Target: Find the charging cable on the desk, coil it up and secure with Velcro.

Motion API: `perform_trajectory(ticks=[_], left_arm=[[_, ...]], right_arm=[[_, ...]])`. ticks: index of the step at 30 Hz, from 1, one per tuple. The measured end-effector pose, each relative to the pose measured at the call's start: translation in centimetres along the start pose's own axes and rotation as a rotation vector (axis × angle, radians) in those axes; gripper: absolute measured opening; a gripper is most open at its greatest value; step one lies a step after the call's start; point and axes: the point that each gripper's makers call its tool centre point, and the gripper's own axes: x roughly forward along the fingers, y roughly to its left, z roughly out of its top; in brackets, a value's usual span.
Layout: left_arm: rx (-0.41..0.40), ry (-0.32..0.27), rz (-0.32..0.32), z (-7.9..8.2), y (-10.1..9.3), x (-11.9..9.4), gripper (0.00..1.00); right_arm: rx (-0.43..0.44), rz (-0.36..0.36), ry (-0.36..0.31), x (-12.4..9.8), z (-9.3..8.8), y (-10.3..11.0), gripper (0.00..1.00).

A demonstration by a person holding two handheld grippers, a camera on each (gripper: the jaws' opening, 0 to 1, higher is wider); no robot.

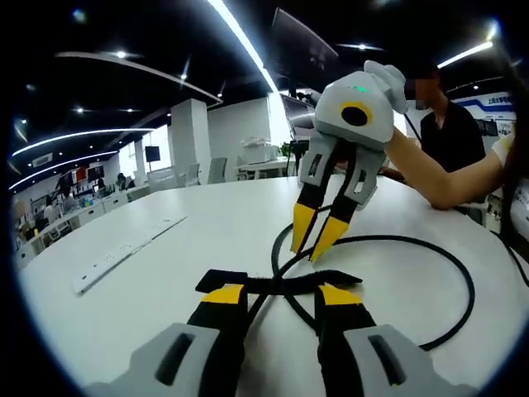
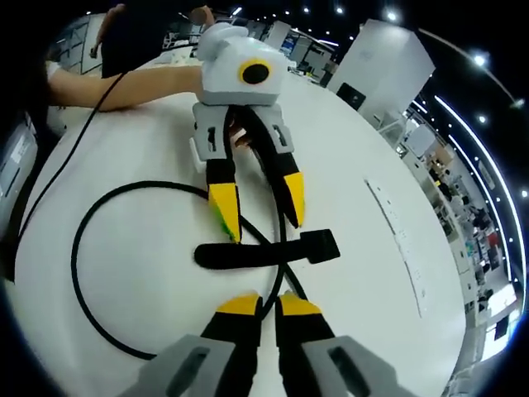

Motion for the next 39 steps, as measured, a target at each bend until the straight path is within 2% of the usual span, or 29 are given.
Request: perform_trajectory(ticks=[2,13,19,21,23,30,39], left_arm=[[-0.002,0.002,0.0,0.0,0.0,0.0,0.33],[-0.005,0.005,0.001,0.0,0.0,0.0,0.33],[-0.008,0.007,0.001,0.0,-0.1,0.0,0.32],[-0.009,0.009,0.002,-0.1,-0.1,0.0,0.29],[-0.009,0.018,-0.014,-0.1,-0.9,0.8,0.3],[-0.016,0.02,-0.011,-0.1,-0.8,0.7,0.3],[-0.091,0.045,-0.009,-0.4,-0.7,0.5,0.27]], right_arm=[[-0.031,-0.002,-0.003,0.3,0.5,0.2,0.09],[-0.074,-0.001,-0.016,0.9,1.6,0.6,0.08],[-0.096,-0.004,-0.012,1.0,1.8,0.6,0.08],[-0.105,-0.006,-0.009,1.0,1.9,0.7,0.08],[-0.133,-0.019,0.011,1.1,2.0,0.9,0.08],[-0.141,-0.02,0.015,1.1,1.9,0.8,0.08],[-0.166,-0.013,-0.006,1.2,2.0,0.8,0.09]])
